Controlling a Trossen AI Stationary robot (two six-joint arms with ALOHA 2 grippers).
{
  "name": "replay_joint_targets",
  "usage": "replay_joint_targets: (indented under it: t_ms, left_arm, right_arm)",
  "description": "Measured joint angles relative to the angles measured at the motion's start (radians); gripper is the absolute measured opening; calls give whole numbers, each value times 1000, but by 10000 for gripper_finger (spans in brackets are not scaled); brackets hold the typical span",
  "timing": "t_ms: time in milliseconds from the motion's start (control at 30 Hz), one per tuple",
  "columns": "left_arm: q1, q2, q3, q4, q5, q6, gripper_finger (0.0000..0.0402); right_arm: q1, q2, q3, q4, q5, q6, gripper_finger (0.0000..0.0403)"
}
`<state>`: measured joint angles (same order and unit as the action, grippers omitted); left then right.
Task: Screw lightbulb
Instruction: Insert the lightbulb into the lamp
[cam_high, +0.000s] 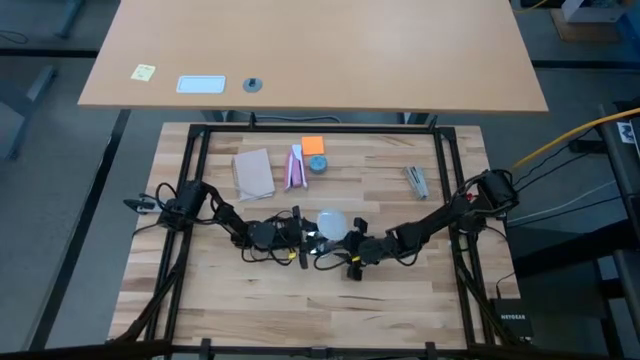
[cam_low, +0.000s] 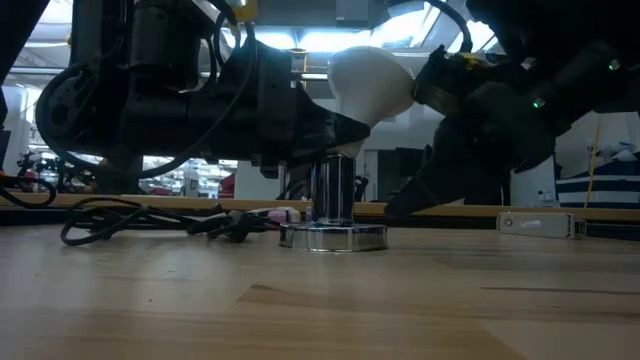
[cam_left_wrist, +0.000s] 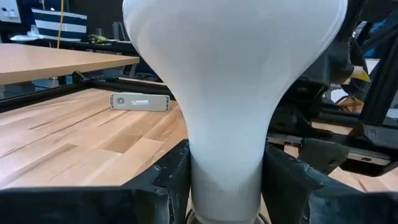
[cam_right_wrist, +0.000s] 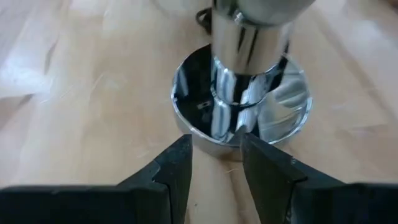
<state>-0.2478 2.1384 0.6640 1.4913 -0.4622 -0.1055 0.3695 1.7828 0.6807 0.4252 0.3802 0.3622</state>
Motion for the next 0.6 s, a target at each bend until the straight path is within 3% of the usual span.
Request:
replay_joint_targets:
  t_ms: [200, 433, 600]
  left_arm:
    - [-1, 0, -1, 3, 0, -6, 147]
    - [-2, 1, -1, 6, 4, 2, 151]
    - [-2, 1, -1, 8, 4, 2, 147]
  right_arm:
    - [-2, -36, 0, -52, 54, -3, 143]
    - [-3, -227, 0, -332, 247, -13, 143]
    - [-3, -375, 0, -395, 387, -75, 143]
